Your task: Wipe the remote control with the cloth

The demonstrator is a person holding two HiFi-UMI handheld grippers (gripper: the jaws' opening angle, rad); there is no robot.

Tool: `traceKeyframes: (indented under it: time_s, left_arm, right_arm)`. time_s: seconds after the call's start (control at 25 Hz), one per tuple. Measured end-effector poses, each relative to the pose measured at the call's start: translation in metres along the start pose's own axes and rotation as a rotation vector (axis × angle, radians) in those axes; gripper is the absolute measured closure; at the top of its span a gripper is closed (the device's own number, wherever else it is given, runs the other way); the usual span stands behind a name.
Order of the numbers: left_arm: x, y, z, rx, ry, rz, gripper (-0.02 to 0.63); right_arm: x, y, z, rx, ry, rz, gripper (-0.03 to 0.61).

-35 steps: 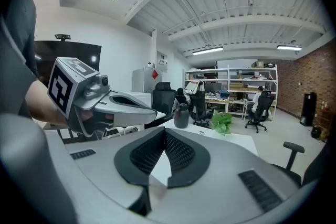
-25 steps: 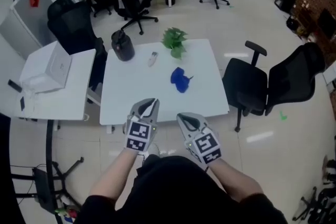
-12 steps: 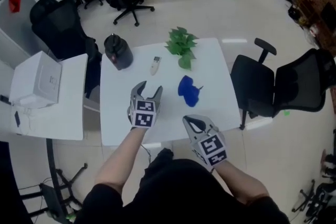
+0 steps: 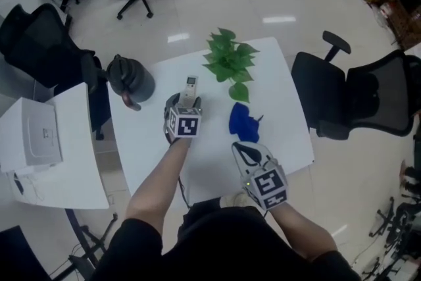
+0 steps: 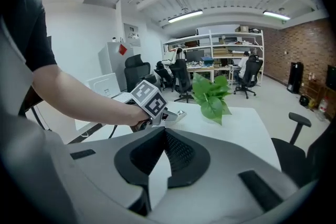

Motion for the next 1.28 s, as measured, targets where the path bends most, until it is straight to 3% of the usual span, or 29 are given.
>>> traceKeyframes:
  time_s: [0.2,0.48,0.64,0.76,0.92,1.28]
  left_arm:
    - [-0.01,0.009,-0.045,-0.007,0.057,0.051,0.323]
    - [-0.011,0.011,-0.054,-0.01,0.093,0.097,0.325]
    - [-0.01,0.011,-0.056,0.002,0.075,0.07,0.334]
    - [-0.011,0.009,-0.058,0.007,0.072,0.025,0.397]
    - [-0.008,0.006,-0.051,0.005,0.087,-0.019,0.411]
    - [0.001,-0.001,0.017,0.02,-0.092,-0.108,0.411]
  right_arm:
    - [-0.003,-0.004,-0.018,-0.024,0.04,-0.048,0.572]
    - [-0.009,-0.004,-0.026,-0.047,0.079,-0.08,0.572]
    - [-0.01,-0.004,-0.027,-0.059,0.085,-0.083,0.572]
    - [-0.011,-0.005,-0.025,-0.066,0.084,-0.08,0.572]
    - [-0.015,-0.008,-0.022,-0.065,0.078,-0.061,0.572]
    - [-0.013,-0.007,-0.004,-0.052,0.041,-0.048,0.572]
Point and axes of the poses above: the fingertips, and each gripper's own axes: z backward along the fingers, y to its left, x out of its top, the point moved 6 cm from there along z, backward along the fingers, and after that the axes turned 4 degrees about y, right-handed, at the moved point
